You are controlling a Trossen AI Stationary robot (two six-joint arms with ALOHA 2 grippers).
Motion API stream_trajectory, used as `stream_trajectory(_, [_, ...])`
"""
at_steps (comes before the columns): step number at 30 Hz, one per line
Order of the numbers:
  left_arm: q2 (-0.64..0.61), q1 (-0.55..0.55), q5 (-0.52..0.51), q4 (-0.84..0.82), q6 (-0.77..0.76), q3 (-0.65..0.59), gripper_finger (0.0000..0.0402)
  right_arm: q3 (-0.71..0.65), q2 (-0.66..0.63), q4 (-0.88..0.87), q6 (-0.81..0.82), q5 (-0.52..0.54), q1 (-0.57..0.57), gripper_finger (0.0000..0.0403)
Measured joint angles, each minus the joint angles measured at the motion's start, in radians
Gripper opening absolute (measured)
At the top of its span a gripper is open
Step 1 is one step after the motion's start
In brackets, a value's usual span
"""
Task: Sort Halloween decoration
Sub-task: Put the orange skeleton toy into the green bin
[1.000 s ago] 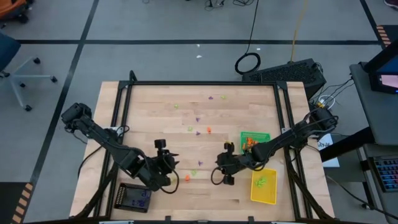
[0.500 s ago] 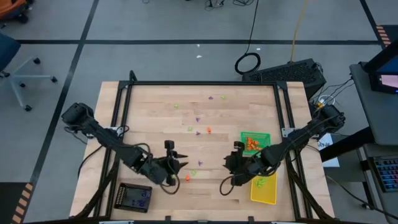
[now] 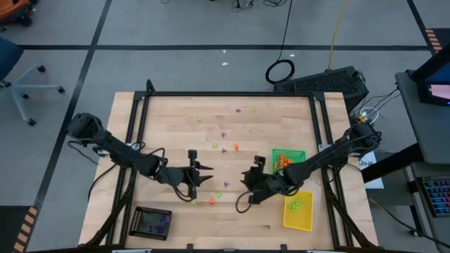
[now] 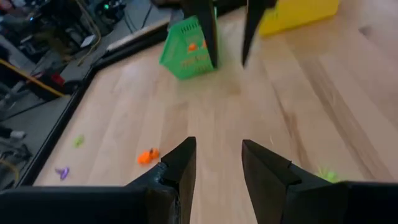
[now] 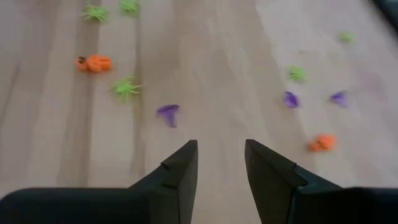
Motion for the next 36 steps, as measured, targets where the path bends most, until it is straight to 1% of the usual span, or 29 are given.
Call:
stream_trajectory(1, [-0.006, 0.009, 0.015, 0.004, 0.006, 0.000, 0.0127, 0.000, 0.014, 0.026, -0.002, -0.029, -0.013, 0.0118])
stream_trajectory(5, [-0.013, 0.016, 0.019, -0.008, 0.009, 0.000, 0.0127, 0.000, 0.069, 0.096, -0.003, -0.122, -0.055, 0.0118])
stream_trajectory(8, [-0.012, 0.008, 0.038, -0.001, 0.008, 0.000, 0.0127, 0.000, 0.099, 0.124, -0.007, -0.119, -0.071, 0.0118])
stream_trajectory(11, [-0.012, 0.007, 0.062, 0.001, 0.007, 0.000, 0.0127, 0.000, 0.106, 0.120, -0.009, -0.068, -0.099, 0.0118])
stream_trajectory(13, [-0.012, 0.007, 0.065, 0.017, -0.001, 0.000, 0.0127, 0.000, 0.106, 0.117, 0.005, -0.027, -0.137, 0.0118])
stream_trajectory(16, [-0.012, 0.016, 0.065, 0.043, -0.020, 0.000, 0.0127, 0.000, 0.106, 0.114, 0.025, -0.019, -0.213, 0.0118])
stream_trajectory(17, [-0.012, 0.017, 0.065, 0.048, -0.029, 0.000, 0.0127, 0.000, 0.107, 0.110, 0.039, -0.025, -0.241, 0.0118])
stream_trajectory(20, [-0.012, 0.016, 0.065, 0.046, -0.058, 0.000, 0.0127, 0.000, 0.119, 0.099, 0.094, -0.101, -0.317, 0.0118])
stream_trajectory(24, [-0.012, 0.012, 0.070, 0.046, -0.093, 0.000, 0.0127, 0.000, 0.141, 0.108, 0.131, -0.146, -0.365, 0.0118])
stream_trajectory(27, [-0.012, 0.008, 0.092, 0.052, -0.094, 0.000, 0.0127, 0.000, 0.166, 0.125, 0.160, -0.104, -0.370, 0.0118])
stream_trajectory(29, [-0.012, 0.006, 0.101, 0.057, -0.091, 0.000, 0.0127, 0.000, 0.180, 0.134, 0.234, -0.052, -0.370, 0.0118])
stream_trajectory(31, [-0.012, 0.006, 0.111, 0.056, -0.092, 0.000, 0.0127, 0.000, 0.193, 0.135, 0.279, -0.023, -0.371, 0.0118])
stream_trajectory(36, [-0.012, 0.006, 0.116, 0.055, -0.096, 0.000, 0.0127, 0.000, 0.194, 0.128, 0.372, -0.019, -0.370, 0.0118])
